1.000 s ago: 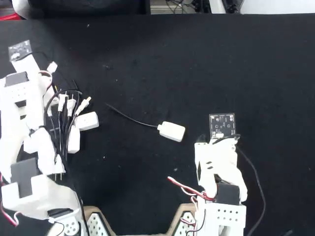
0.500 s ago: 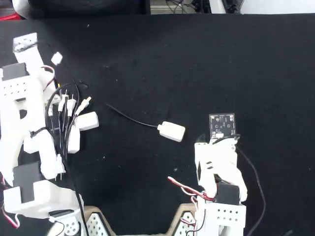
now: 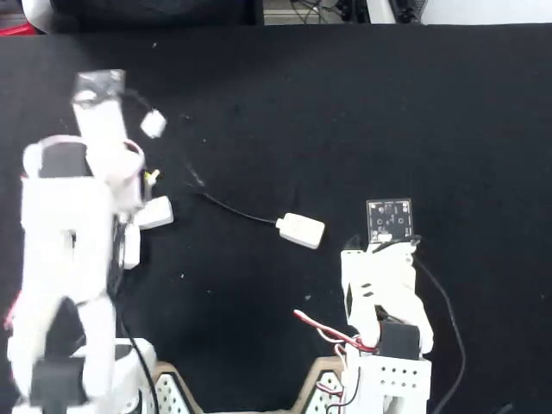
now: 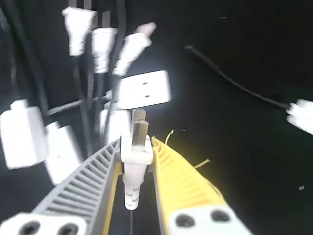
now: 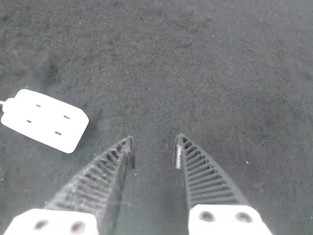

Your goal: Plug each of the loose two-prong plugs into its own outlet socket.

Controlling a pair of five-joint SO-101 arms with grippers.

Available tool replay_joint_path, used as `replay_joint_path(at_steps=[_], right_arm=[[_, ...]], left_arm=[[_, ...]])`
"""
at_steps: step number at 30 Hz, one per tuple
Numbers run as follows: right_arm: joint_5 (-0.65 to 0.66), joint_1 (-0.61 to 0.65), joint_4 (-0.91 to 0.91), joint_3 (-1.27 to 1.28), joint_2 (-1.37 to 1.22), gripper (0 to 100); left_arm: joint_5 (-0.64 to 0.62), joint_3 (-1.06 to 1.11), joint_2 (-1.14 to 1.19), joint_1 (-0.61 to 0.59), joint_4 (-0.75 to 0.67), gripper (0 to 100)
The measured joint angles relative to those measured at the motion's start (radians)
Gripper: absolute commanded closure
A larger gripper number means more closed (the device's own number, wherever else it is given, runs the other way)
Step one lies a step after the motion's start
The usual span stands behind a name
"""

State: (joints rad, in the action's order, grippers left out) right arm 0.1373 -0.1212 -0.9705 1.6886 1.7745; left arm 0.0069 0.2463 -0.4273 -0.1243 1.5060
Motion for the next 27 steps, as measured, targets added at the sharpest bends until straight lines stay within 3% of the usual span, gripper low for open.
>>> replay_joint_path(at_steps=[8,14,16,21,27], right_arm=[[0.0,0.0,0.0,0.0,0.0,87.1],[0.0,0.0,0.0,0.0,0.0,87.1],[0.0,0.0,0.0,0.0,0.0,87.1],[0.0,0.0,0.0,0.0,0.0,87.1],[0.0,0.009,0.0,0.0,0.0,87.0]], left_arm=[[0.13,0.425,-0.187,0.338,-0.233,97],[0.137,0.629,-0.192,0.537,-0.408,73],[0.137,0.655,-0.192,0.582,-0.428,70],[0.141,0.628,-0.216,0.551,-0.384,74],[0.287,0.508,-0.241,0.261,-0.195,74]])
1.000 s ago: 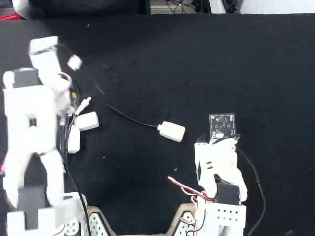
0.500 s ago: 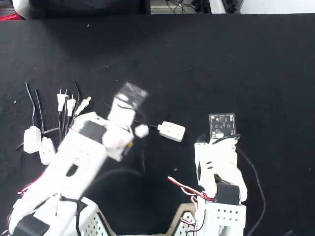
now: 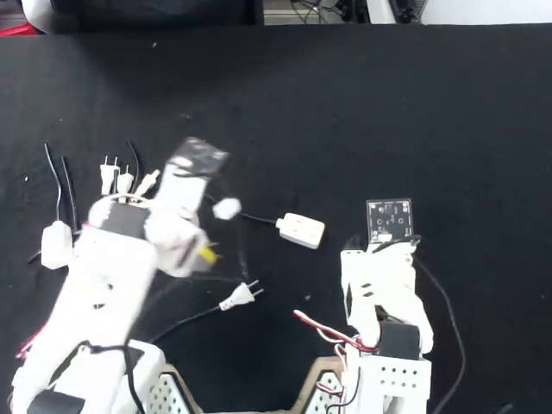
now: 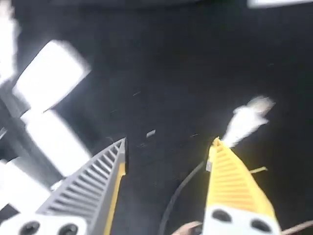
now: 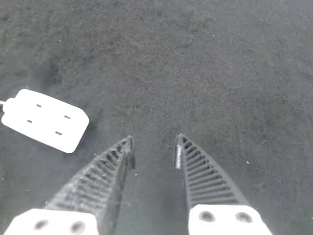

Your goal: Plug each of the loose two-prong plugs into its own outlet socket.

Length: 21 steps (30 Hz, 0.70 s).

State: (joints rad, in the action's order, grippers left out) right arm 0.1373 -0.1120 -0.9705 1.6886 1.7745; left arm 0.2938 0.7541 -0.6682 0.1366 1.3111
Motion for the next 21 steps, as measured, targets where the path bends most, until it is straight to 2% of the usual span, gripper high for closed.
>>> replay_joint_path(at_steps=[5,9,16,21], right_arm=[[0.0,0.091,-0.038,-0.052,0.0,86.9],[0.0,0.302,-0.109,-0.16,0.0,86.8],[0.0,0.74,-0.011,-0.164,-0.08,86.8],[0.0,0.885,0.038,-0.226,-0.276,86.8]], left_arm=[[0.103,0.155,-0.003,-0.261,-0.084,74],[0.103,0.321,-0.02,-0.413,-0.204,74],[-0.097,0.488,-0.034,-0.473,-0.405,74],[-0.121,0.503,-0.034,-0.485,-0.43,74]])
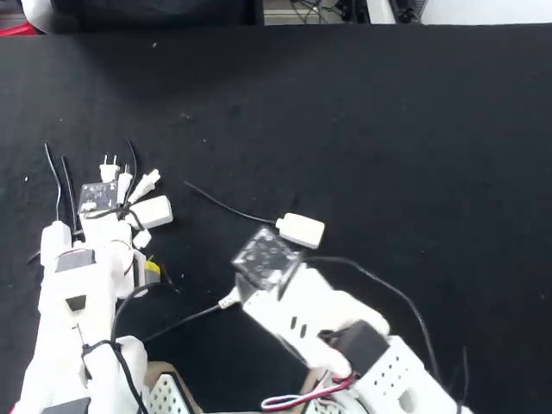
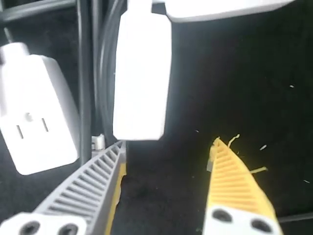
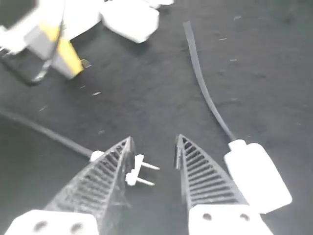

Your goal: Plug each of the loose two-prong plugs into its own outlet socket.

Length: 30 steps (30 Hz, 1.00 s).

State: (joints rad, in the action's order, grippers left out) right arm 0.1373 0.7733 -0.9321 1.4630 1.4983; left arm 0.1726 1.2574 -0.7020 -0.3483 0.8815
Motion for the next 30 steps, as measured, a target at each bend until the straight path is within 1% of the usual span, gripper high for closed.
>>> replay_joint_path(at_steps=[3,7,8,10,13,15,16,20,23,26,30], right_arm=[[0.0,0.043,0.008,-0.094,-0.18,86.8],[0.0,0.061,0.021,-0.23,-0.456,86.7],[0.0,0.063,0.021,-0.265,-0.532,85.8],[0.009,0.072,0.021,-0.328,-0.667,81.1],[0.11,0.089,0.018,-0.407,-0.856,74.2],[0.187,0.106,-0.006,-0.456,-0.961,73.9],[0.212,0.11,-0.014,-0.476,-1.0,74.2],[0.242,0.112,-0.02,-0.523,-1.111,74.4],[0.267,0.112,-0.02,-0.523,-1.149,74.4],[0.341,0.112,-0.02,-0.523,-1.177,74.4],[0.431,0.112,-0.015,-0.526,-1.231,74.4]], left_arm=[[0.0,0.009,-0.005,-0.002,-0.003,74],[0.0,0.009,-0.005,-0.002,-0.003,74],[0.0,0.009,-0.005,-0.002,-0.003,74],[0.0,0.009,-0.005,-0.002,-0.003,74],[0.0,0.009,-0.005,-0.002,-0.003,74],[0.0,0.009,-0.005,-0.002,-0.003,74],[0.0,0.009,-0.005,-0.002,-0.003,74],[0.0,0.009,-0.005,-0.006,-0.003,74],[0.0,0.009,-0.005,-0.046,-0.003,74],[0.0,0.009,-0.005,-0.081,-0.003,74],[0.0,0.009,-0.005,-0.091,-0.003,74]])
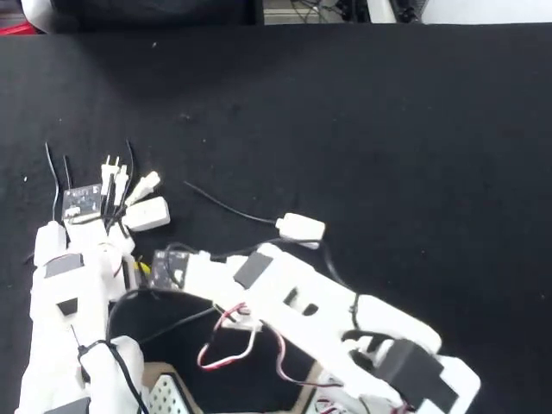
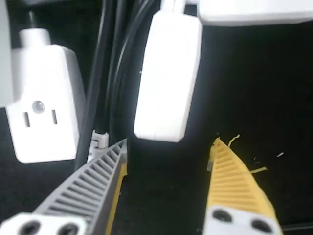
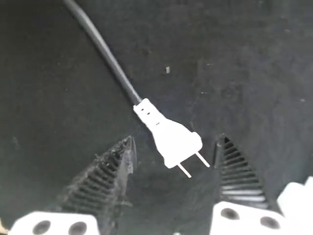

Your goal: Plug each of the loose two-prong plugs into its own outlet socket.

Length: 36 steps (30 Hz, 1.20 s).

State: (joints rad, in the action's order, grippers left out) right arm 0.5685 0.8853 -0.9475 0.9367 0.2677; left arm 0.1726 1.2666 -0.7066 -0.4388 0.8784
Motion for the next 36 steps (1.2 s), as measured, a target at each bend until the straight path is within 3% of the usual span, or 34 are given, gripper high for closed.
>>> replay_joint_path(at_steps=[4,9,14,18,26,30,36], right_arm=[[0.075,-0.044,0.061,-0.002,-0.063,75.6],[0.103,-0.084,0.074,-0.008,-0.08,99.4],[0.032,-0.098,0.008,-0.008,0.041,98.8],[0.005,-0.19,-0.104,-0.008,0.206,98.8],[0.002,-0.572,-0.365,-0.008,0.42,98.8],[-0.025,-0.844,-0.35,-0.008,0.43,98.7],[-0.18,-1.18,-0.17,0.008,0.379,98.2]], left_arm=[[0.0,0.0,0.0,0.0,0.0,74],[0.0,0.0,0.0,0.0,0.0,74],[0.0,0.0,0.0,0.0,0.0,74],[0.0,0.0,0.0,0.0,0.0,74],[0.0,0.0,0.0,-0.006,0.0,74],[0.0,0.0,0.0,-0.006,0.0,74],[0.0,0.0,0.0,-0.006,0.0,74]])
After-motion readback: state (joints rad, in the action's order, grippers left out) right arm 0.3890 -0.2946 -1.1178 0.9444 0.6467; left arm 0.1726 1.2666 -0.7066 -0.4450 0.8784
